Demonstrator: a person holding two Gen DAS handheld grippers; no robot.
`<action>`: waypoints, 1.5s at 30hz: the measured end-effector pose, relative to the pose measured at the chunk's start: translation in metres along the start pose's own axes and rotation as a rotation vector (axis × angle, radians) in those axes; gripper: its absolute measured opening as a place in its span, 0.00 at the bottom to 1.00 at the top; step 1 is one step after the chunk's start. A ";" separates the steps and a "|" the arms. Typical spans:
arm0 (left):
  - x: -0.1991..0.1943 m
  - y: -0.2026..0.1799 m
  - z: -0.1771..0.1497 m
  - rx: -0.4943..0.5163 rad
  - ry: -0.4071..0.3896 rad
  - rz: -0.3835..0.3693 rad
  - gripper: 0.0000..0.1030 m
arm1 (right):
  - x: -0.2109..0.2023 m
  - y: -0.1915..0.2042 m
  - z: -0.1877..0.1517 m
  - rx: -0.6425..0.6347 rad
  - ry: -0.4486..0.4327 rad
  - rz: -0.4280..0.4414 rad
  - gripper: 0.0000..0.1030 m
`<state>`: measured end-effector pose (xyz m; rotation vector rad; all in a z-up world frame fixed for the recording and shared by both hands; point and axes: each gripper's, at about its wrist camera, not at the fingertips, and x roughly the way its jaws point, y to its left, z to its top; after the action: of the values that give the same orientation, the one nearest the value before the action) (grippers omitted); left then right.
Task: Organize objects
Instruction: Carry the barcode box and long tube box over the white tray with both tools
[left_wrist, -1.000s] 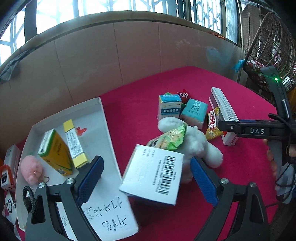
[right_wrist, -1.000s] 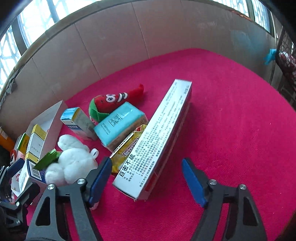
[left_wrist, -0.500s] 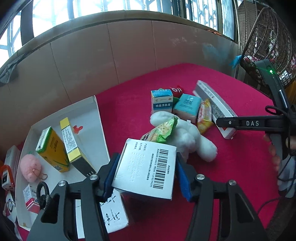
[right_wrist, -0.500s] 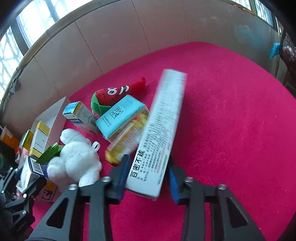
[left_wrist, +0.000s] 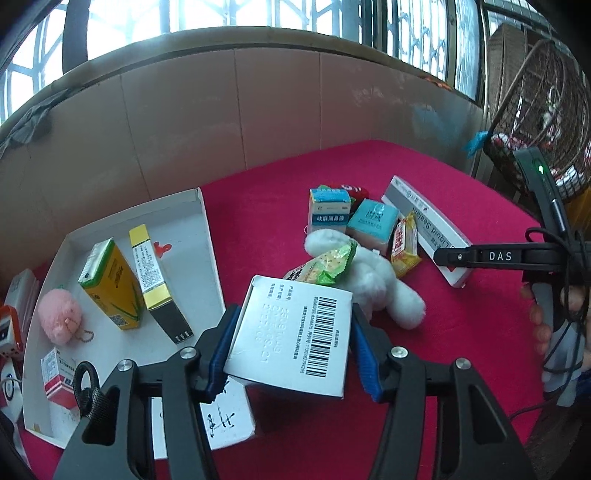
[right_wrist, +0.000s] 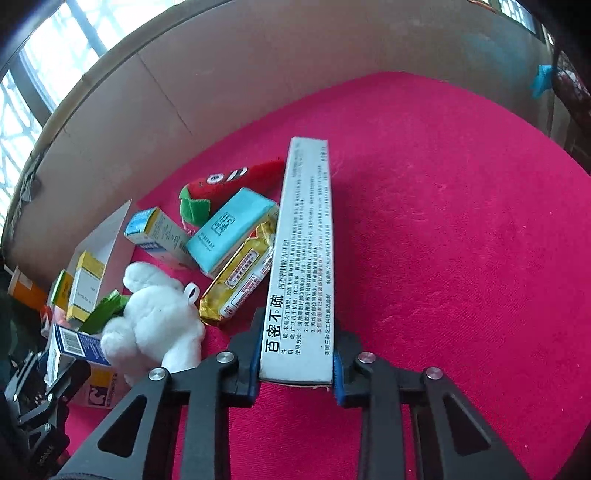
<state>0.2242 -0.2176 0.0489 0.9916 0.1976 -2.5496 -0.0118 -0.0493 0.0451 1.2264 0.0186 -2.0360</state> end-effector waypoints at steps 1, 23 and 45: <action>-0.003 0.000 0.000 -0.002 -0.008 0.000 0.54 | -0.001 -0.001 0.001 0.006 -0.007 0.000 0.29; -0.062 -0.023 0.013 -0.054 -0.142 0.089 0.54 | -0.089 0.051 0.004 -0.103 -0.266 0.009 0.29; -0.095 0.006 0.004 -0.155 -0.213 0.164 0.54 | -0.104 0.119 -0.012 -0.287 -0.300 0.044 0.29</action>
<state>0.2875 -0.1946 0.1162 0.6465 0.2390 -2.4260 0.0958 -0.0704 0.1597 0.7345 0.1343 -2.0744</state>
